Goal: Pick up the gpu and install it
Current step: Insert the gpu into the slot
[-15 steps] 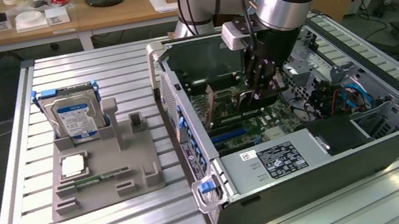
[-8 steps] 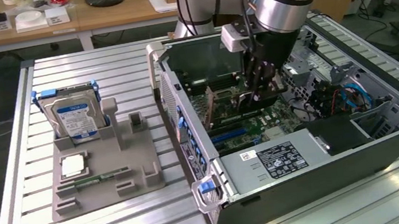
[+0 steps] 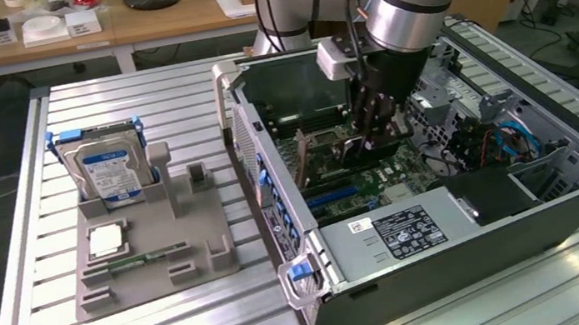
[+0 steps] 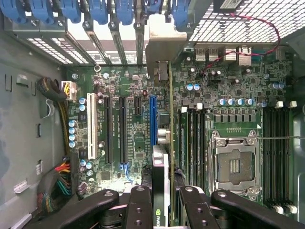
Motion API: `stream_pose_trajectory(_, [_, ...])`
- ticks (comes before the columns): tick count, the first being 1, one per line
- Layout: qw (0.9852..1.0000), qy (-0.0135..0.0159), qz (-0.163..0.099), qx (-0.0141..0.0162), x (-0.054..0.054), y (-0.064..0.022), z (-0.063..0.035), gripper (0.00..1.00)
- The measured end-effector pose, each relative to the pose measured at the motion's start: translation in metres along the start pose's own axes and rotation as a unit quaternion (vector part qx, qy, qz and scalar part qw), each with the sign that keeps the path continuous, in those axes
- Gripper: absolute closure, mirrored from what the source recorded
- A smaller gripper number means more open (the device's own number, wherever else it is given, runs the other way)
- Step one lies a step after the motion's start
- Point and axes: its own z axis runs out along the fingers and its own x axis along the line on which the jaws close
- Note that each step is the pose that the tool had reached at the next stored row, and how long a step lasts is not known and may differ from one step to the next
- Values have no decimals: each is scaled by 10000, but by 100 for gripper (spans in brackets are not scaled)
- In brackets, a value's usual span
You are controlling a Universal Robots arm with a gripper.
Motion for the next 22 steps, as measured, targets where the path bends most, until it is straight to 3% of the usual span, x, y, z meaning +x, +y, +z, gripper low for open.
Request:
stream_pose_trajectory(14, [10000, 0, 0, 0, 0, 1, 0, 73])
stream_pose_trajectory(22, [10000, 1, -1, 0, 2, 58, 5, 73])
